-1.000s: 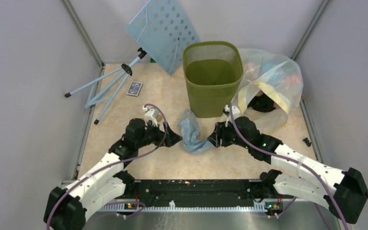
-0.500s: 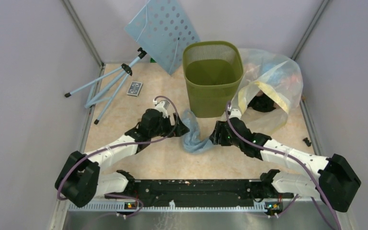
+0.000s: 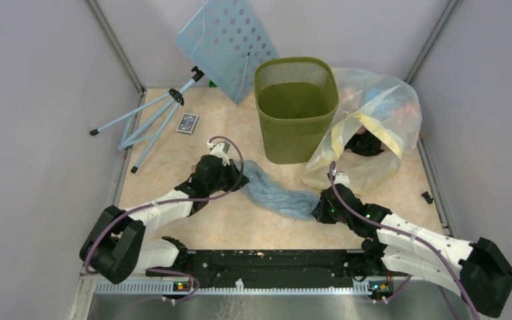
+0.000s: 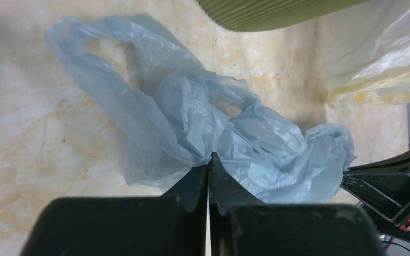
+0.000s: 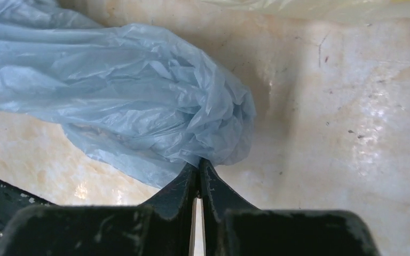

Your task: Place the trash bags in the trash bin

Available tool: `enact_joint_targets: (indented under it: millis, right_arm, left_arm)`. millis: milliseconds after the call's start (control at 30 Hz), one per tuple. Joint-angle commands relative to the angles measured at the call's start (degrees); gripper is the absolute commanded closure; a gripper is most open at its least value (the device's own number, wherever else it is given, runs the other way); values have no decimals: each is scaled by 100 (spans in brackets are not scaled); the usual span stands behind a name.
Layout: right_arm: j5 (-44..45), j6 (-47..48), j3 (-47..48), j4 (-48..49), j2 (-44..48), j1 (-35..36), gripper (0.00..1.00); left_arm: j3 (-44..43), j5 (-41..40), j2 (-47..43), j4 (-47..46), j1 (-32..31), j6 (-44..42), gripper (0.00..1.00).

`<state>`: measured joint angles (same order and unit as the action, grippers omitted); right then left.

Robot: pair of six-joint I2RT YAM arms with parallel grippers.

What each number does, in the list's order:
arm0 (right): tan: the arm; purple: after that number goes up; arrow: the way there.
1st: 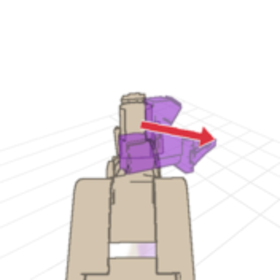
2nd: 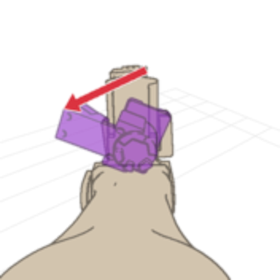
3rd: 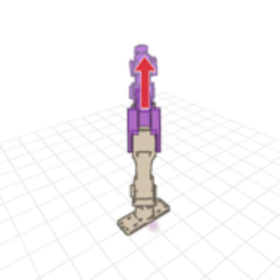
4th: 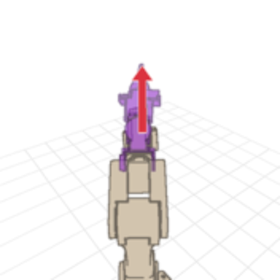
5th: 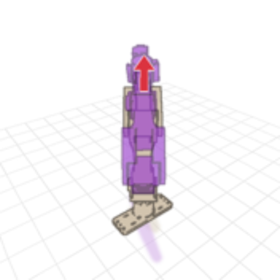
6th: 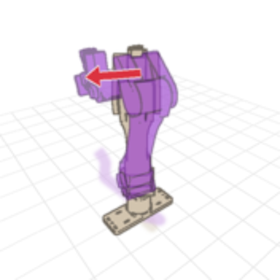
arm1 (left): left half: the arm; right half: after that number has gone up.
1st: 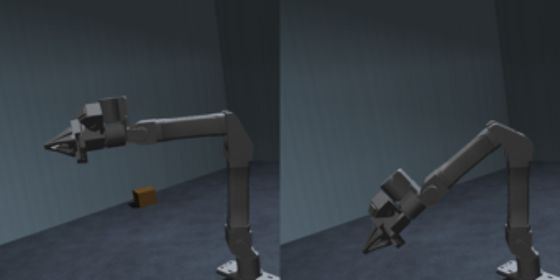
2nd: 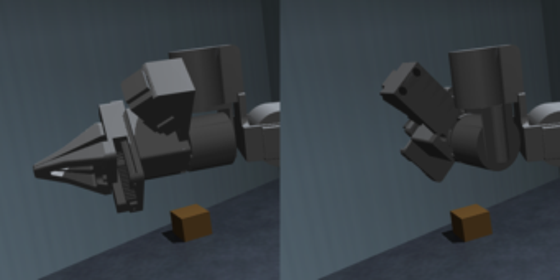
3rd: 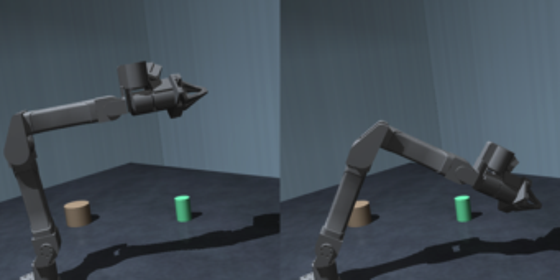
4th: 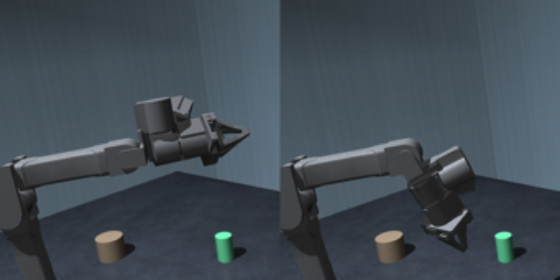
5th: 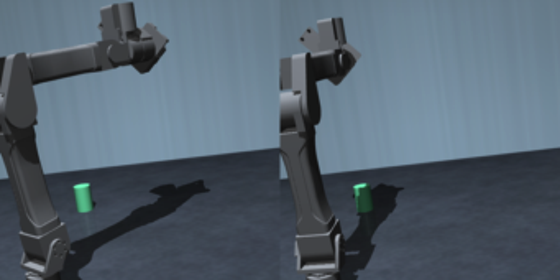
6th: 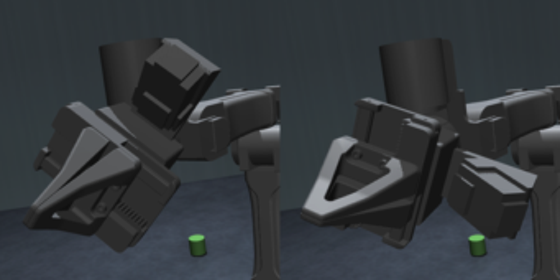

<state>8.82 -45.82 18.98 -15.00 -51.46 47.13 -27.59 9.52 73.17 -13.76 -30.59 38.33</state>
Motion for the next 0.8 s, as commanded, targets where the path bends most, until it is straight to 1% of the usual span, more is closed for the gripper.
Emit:
enact_joint_targets:
  millis: [0, 67, 100, 200, 233, 300, 367, 433, 567, 667, 767]
  right_arm:
    - [287, -129, 63, -598, 886, 50, 95]
    - [455, 13, 110, -787, 1328, 50, 91]
    - [546, 107, 147, -854, 1562, 50, 87]
    - [648, 507, 306, -798, 2177, 50, 73]
    - [471, 741, 330, -633, 2338, 50, 69]
    - [-184, 1364, 407, -136, 2550, 50, 62]
    - [-806, 1870, 555, 321, 2568, 51, 56]
    - [-1357, 2209, 772, 569, 2369, 50, 50]
    - [-1800, 2428, 1229, 825, 1528, 50, 49]
    - [-2313, 2286, 1405, 1239, 849, 50, 47]
    - [-2596, 1869, 1237, 2066, 493, 50, 41]
  left_arm:
    - [114, 262, -853, -313, 169, -80, 100]
    - [134, 741, -1278, -426, 168, -21, 100]
    - [152, 966, -1460, -504, 167, 34, 100]
    - [207, 1441, -1977, -597, 165, 131, 100]
    - [234, 1587, -2106, -623, 159, 143, 100]
    - [283, 1840, -2324, -602, 161, 97, 100]
    - [313, 2108, -2398, -557, 159, -1, 100]
    - [352, 2435, -2419, -541, 159, -83, 100]
    - [474, 3025, -2423, -745, 152, -119, 100]
    - [492, 3257, -2453, -789, 145, -137, 100]
    - [492, 3341, -2546, -732, 141, -176, 100]
